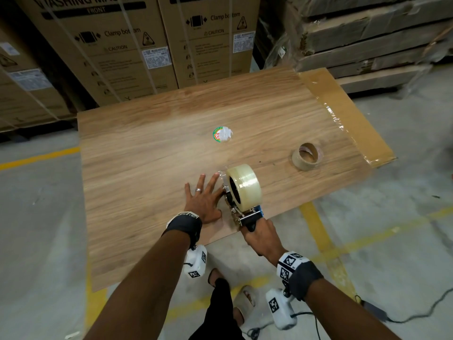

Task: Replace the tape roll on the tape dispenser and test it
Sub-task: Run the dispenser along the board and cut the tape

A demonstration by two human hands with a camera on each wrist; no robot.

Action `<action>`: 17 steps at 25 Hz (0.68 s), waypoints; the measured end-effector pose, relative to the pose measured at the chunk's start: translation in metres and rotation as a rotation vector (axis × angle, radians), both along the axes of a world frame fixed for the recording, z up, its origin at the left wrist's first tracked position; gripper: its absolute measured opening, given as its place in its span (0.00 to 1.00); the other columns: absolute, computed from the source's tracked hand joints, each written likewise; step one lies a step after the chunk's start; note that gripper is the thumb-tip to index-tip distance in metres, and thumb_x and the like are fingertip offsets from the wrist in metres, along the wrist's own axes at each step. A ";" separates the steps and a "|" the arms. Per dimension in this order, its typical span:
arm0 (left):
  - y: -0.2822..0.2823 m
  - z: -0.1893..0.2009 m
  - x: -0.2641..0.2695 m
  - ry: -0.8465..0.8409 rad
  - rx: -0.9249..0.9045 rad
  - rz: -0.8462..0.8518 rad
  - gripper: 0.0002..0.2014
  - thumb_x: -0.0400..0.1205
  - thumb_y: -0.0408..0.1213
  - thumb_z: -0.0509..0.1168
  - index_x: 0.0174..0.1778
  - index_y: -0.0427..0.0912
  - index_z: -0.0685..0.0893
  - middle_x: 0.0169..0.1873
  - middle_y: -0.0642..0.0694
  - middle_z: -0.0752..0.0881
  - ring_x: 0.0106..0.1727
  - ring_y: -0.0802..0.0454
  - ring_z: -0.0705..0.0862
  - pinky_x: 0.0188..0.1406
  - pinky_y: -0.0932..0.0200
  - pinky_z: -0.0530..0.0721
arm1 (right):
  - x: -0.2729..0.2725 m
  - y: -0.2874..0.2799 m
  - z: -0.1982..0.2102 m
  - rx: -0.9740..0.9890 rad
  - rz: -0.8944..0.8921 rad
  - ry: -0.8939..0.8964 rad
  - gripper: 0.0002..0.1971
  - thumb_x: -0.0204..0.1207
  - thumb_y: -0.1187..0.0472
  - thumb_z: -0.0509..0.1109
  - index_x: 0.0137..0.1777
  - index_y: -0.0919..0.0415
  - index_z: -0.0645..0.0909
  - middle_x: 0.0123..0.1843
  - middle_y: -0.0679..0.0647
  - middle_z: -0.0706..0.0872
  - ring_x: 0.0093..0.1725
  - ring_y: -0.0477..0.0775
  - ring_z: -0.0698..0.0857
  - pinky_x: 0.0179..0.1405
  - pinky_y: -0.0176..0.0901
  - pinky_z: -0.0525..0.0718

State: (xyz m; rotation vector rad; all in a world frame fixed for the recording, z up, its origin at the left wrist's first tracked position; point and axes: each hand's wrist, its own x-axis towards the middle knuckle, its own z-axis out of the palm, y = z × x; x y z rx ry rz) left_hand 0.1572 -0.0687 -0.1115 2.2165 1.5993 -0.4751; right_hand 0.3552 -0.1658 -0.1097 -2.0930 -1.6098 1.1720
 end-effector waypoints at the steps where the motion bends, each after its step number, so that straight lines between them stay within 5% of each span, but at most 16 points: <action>1: 0.000 0.001 0.001 0.008 -0.002 -0.001 0.44 0.74 0.55 0.66 0.85 0.65 0.53 0.87 0.57 0.31 0.88 0.37 0.33 0.77 0.15 0.42 | 0.000 -0.002 0.001 0.004 0.001 -0.003 0.18 0.70 0.46 0.69 0.33 0.64 0.81 0.29 0.59 0.88 0.33 0.66 0.88 0.37 0.56 0.90; 9: -0.007 -0.001 0.010 0.025 -0.027 0.010 0.48 0.79 0.56 0.63 0.83 0.73 0.32 0.86 0.52 0.26 0.87 0.31 0.30 0.76 0.12 0.44 | 0.028 -0.074 -0.012 -0.017 -0.014 -0.027 0.18 0.67 0.49 0.68 0.30 0.65 0.78 0.27 0.64 0.84 0.30 0.67 0.85 0.29 0.50 0.77; 13: -0.031 -0.005 0.017 0.001 -0.002 0.007 0.43 0.81 0.56 0.59 0.82 0.76 0.34 0.86 0.47 0.25 0.86 0.27 0.29 0.74 0.11 0.42 | 0.032 -0.087 -0.017 -0.018 -0.025 0.048 0.21 0.66 0.42 0.65 0.30 0.61 0.78 0.26 0.59 0.85 0.28 0.62 0.85 0.28 0.50 0.79; 17: -0.064 -0.011 0.023 -0.020 0.000 -0.030 0.46 0.72 0.65 0.64 0.85 0.71 0.48 0.85 0.46 0.24 0.84 0.27 0.25 0.72 0.11 0.32 | 0.036 -0.083 -0.017 -0.047 -0.070 0.183 0.18 0.69 0.43 0.72 0.38 0.61 0.86 0.31 0.59 0.91 0.31 0.57 0.90 0.37 0.53 0.88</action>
